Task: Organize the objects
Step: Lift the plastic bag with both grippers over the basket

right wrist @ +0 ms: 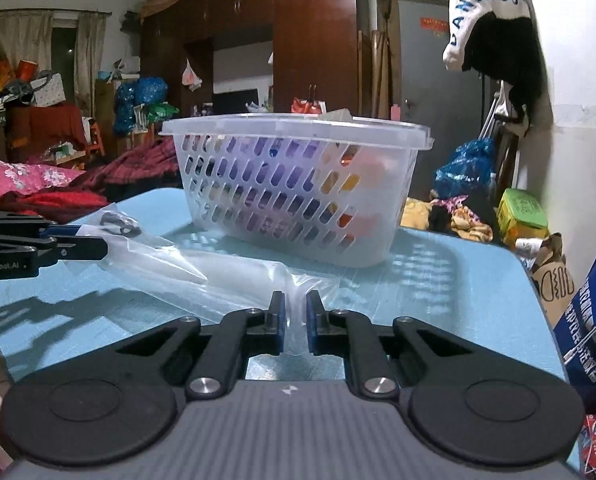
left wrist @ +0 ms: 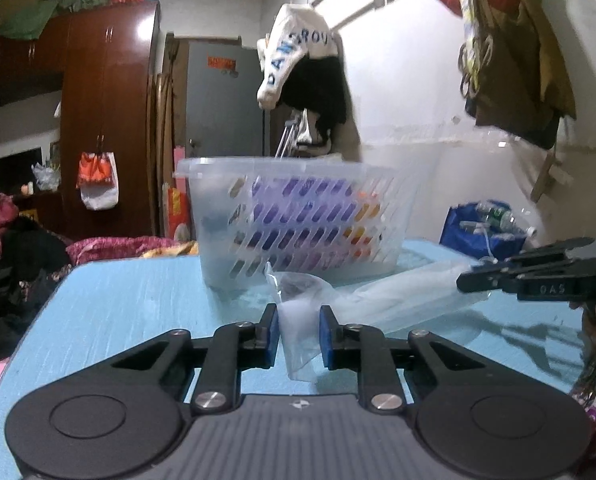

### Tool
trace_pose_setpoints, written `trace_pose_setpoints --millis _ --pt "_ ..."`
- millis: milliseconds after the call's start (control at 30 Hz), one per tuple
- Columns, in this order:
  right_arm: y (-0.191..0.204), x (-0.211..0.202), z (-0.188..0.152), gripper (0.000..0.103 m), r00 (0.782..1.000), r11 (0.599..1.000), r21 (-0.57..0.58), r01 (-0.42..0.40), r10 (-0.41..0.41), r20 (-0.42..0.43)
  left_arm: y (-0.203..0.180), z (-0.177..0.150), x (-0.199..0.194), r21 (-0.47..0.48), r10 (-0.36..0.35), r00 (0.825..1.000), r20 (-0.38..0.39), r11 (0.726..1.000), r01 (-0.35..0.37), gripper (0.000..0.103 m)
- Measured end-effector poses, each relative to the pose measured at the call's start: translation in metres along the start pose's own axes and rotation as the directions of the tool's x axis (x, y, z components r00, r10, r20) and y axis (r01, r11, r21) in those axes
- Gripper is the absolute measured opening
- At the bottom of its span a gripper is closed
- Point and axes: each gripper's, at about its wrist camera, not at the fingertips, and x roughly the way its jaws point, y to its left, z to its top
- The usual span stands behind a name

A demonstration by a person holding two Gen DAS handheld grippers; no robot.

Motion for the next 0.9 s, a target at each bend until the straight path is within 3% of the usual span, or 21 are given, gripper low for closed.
trace_pose_setpoints --millis 167,300,400,467,600,767,900 --pt "0.003 -0.023 0.022 0.012 0.996 1.0 -0.002 0.008 -0.007 0.084 -0.006 0.026 -0.023 0.016 -0.001 0.991 0.133 1.0 -0.001 0.024" --pt "0.013 -0.04 0.068 0.012 0.983 0.996 -0.065 0.068 -0.056 0.176 -0.01 0.074 -0.027 0.042 0.029 0.973 0.231 0.998 -0.04 0.024" --pt "0.013 -0.038 0.112 0.012 0.968 0.987 -0.092 0.129 -0.105 0.229 -0.01 0.115 -0.011 0.059 0.053 0.964 0.26 0.996 -0.07 0.024" --pt "0.006 -0.028 0.138 0.012 0.96 0.983 -0.088 0.161 -0.135 0.246 -0.009 0.141 0.009 0.072 0.075 0.967 0.243 0.993 -0.096 0.024" --pt "-0.014 0.012 0.169 0.012 0.967 0.984 -0.064 0.169 -0.153 0.203 0.0 0.165 0.059 0.062 0.125 0.977 0.171 0.989 -0.137 0.024" --pt "-0.031 0.068 0.164 0.012 0.987 0.988 -0.046 0.147 -0.144 0.069 0.01 0.155 0.104 0.088 0.153 0.986 0.067 0.983 -0.159 0.024" --pt "-0.038 0.081 0.152 0.012 0.992 0.992 -0.027 0.122 -0.121 0.04 0.02 0.145 0.109 0.088 0.144 0.989 0.04 0.985 -0.147 0.024"
